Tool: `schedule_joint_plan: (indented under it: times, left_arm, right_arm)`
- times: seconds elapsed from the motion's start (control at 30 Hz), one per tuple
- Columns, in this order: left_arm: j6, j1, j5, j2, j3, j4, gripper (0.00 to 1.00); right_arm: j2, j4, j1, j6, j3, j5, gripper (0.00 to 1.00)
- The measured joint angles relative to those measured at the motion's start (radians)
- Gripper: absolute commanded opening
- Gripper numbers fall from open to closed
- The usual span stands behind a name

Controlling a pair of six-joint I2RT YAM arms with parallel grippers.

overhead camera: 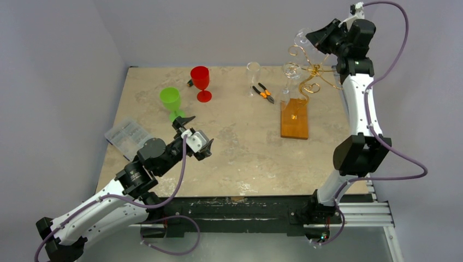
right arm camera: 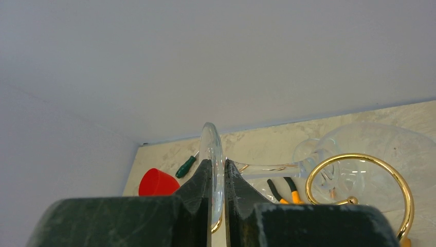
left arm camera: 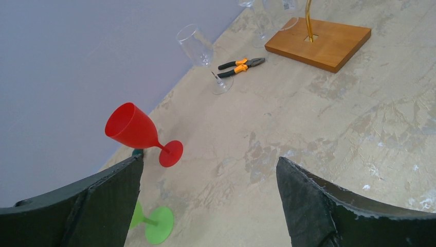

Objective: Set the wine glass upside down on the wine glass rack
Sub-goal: Turn the wine glass upside down at the wine rack.

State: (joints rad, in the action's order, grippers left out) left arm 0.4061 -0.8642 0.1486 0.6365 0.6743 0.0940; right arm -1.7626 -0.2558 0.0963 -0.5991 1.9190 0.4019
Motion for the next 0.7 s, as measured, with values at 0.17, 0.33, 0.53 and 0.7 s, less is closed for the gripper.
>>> schedule_joint_plan:
  times: [0.17,0.33,0.53,0.7]
  left_arm:
    - [0.0,0.0,0.0,-0.002,0.0,-0.001,0.97]
    - [0.0,0.0,-0.001,-0.005,0.0,-0.001,0.97]
    - [0.0,0.0,-0.004,-0.009,0.0,-0.002,0.97]
    - [0.0,0.0,-0.004,-0.009,0.0,-0.002,0.97]
  right_arm:
    - [0.019,-0.019,0.0,0.001,-0.013,-0.004,0.0]
    - [0.024,-0.024,0.0,0.002,-0.018,-0.012,0.0]
    - [0.032,-0.035,0.0,0.006,-0.03,-0.019,0.0]
    - [0.042,-0.038,0.0,0.01,-0.041,-0.019,0.0]
